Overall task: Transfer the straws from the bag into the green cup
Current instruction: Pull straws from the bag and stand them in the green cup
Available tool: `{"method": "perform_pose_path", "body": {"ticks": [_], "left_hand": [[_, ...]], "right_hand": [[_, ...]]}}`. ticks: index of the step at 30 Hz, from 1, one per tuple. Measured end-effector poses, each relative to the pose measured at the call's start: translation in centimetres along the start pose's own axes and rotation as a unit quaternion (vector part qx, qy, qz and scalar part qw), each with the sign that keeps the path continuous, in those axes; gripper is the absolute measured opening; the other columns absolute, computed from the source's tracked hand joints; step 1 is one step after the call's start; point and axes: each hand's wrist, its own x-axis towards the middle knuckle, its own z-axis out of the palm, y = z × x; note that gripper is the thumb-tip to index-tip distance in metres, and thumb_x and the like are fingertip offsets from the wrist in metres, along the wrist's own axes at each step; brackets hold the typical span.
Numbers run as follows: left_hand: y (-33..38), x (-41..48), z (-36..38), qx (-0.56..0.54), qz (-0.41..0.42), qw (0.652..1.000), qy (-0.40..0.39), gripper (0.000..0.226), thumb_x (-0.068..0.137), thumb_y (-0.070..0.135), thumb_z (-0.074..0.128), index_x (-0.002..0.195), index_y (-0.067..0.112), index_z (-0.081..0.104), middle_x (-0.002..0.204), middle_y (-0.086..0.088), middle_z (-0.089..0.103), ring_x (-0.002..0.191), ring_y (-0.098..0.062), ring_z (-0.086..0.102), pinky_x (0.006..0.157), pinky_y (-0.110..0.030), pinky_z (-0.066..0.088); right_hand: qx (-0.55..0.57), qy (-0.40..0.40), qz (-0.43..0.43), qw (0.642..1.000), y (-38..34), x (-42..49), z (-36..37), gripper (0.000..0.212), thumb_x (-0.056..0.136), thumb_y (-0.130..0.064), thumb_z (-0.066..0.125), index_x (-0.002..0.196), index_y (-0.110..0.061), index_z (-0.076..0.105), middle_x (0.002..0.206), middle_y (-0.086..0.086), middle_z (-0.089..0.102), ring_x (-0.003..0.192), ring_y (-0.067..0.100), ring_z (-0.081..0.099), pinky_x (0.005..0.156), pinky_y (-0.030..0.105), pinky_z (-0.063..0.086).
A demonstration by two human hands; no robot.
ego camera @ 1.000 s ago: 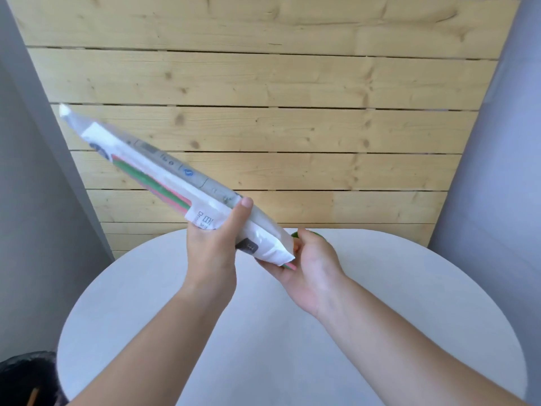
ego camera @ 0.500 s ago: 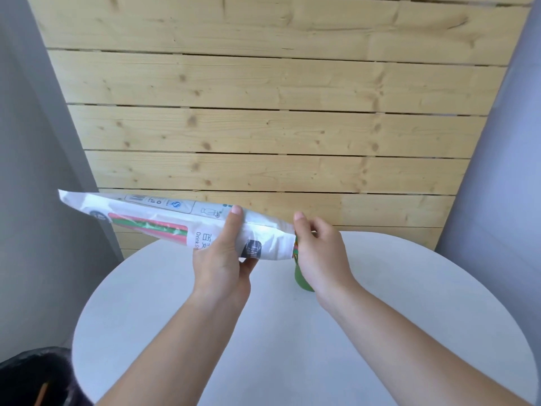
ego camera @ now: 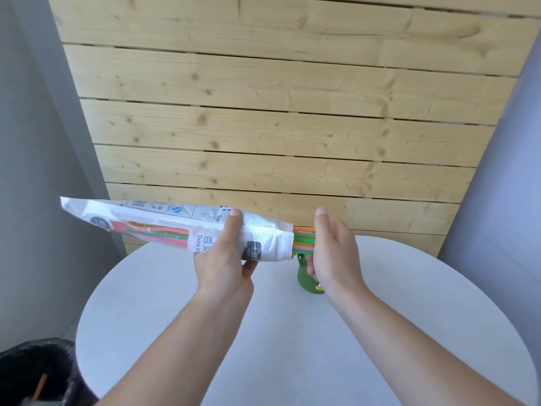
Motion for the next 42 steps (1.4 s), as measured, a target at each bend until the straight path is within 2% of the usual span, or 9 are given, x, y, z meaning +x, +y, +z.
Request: {"method": "perform_pose_path", "body": {"ticks": [3,7,10,15,19,23,26,33,42], "left_hand": [[-0.3,0.3,0.1,0.002,-0.008,1.0,0.004,0.056,0.079,0.029,0.09,0.128,0.011,0.068,0.114,-0.005,0.078,0.098,-0.024,0.076,0.079,-0.039,0.065],[0.0,0.9,-0.1,-0.01,-0.005,1.0,0.017,0.054,0.081,0.028,0.089,0.127,0.012,0.067,0.121,-0.006,0.076,0.103,-0.025,0.075,0.087,-0.043,0.063],[0.1,1.1,-0.2,-0.02,-0.001,1.0,0.019,0.048,0.082,0.027,0.088,0.123,0.015,0.068,0.12,-0.006,0.077,0.097,-0.023,0.074,0.088,-0.045,0.063],[-0.6,1.2,0.0,-0.019,-0.013,0.999,0.023,0.046,0.081,0.026,0.089,0.121,0.015,0.068,0.115,-0.005,0.078,0.094,-0.023,0.074,0.086,-0.044,0.064],[-0.6,1.4,0.1,-0.02,-0.013,0.999,0.026,0.046,0.08,0.026,0.089,0.12,0.015,0.068,0.115,-0.005,0.077,0.094,-0.023,0.074,0.088,-0.046,0.063],[-0.7,1.5,0.1,-0.023,-0.016,0.999,0.023,0.043,0.081,0.026,0.089,0.117,0.015,0.069,0.116,-0.005,0.078,0.096,-0.023,0.075,0.087,-0.046,0.064],[-1.0,1.5,0.1,-0.024,-0.018,0.999,0.023,0.047,0.081,0.026,0.089,0.121,0.015,0.068,0.115,-0.005,0.078,0.098,-0.023,0.076,0.08,-0.041,0.064],[-1.1,1.9,0.1,-0.024,-0.032,0.999,0.026,0.043,0.081,0.027,0.089,0.117,0.014,0.068,0.115,-0.005,0.078,0.098,-0.023,0.076,0.086,-0.045,0.064],[-0.6,2.8,0.2,-0.054,-0.037,0.997,0.029,0.046,0.084,0.025,0.087,0.123,0.017,0.066,0.113,-0.003,0.079,0.094,-0.02,0.077,0.077,-0.04,0.065]], "right_hand": [[-0.077,-0.008,-0.046,0.996,0.4,0.1,0.0,0.044,0.093,-0.056,0.05,0.067,-0.021,0.05,0.051,-0.012,0.054,0.047,0.012,0.049,0.049,0.027,0.036],[-0.069,0.024,-0.063,0.995,0.3,0.8,-0.6,0.045,0.098,-0.045,0.055,0.073,-0.008,0.052,0.054,-0.008,0.046,0.05,0.018,0.046,0.05,0.028,0.041],[-0.021,0.023,-0.01,0.999,0.1,1.1,-1.1,0.046,0.096,-0.05,0.055,0.068,-0.014,0.046,0.046,-0.012,0.042,0.034,0.009,0.038,0.037,0.018,0.032],[0.049,-0.034,0.046,0.997,0.2,0.6,-0.4,0.039,0.094,-0.049,0.059,0.085,-0.011,0.057,0.044,-0.003,0.058,0.032,0.016,0.045,0.037,0.023,0.034],[0.072,-0.015,0.036,0.997,0.2,1.2,-0.8,0.03,0.097,-0.035,0.061,0.08,-0.01,0.055,0.041,-0.004,0.05,0.032,0.016,0.041,0.039,0.027,0.035],[0.117,0.009,0.068,0.991,0.5,1.5,-1.4,0.038,0.09,-0.046,0.067,0.078,-0.013,0.052,0.044,0.003,0.05,0.031,0.018,0.042,0.033,0.024,0.033],[0.152,0.001,0.096,0.984,0.5,1.4,-1.1,0.044,0.084,-0.052,0.071,0.079,-0.014,0.05,0.045,0.0,0.055,0.034,0.022,0.048,0.04,0.03,0.038],[0.073,-0.005,0.04,0.996,0.5,1.8,-1.5,0.036,0.097,-0.039,0.059,0.074,-0.012,0.052,0.039,-0.007,0.05,0.028,0.018,0.046,0.031,0.021,0.033],[0.103,0.037,0.007,0.994,-0.2,3.7,-3.4,0.034,0.095,-0.029,0.066,0.067,-0.015,0.052,0.044,-0.002,0.048,0.027,0.016,0.039,0.032,0.016,0.027]]}}
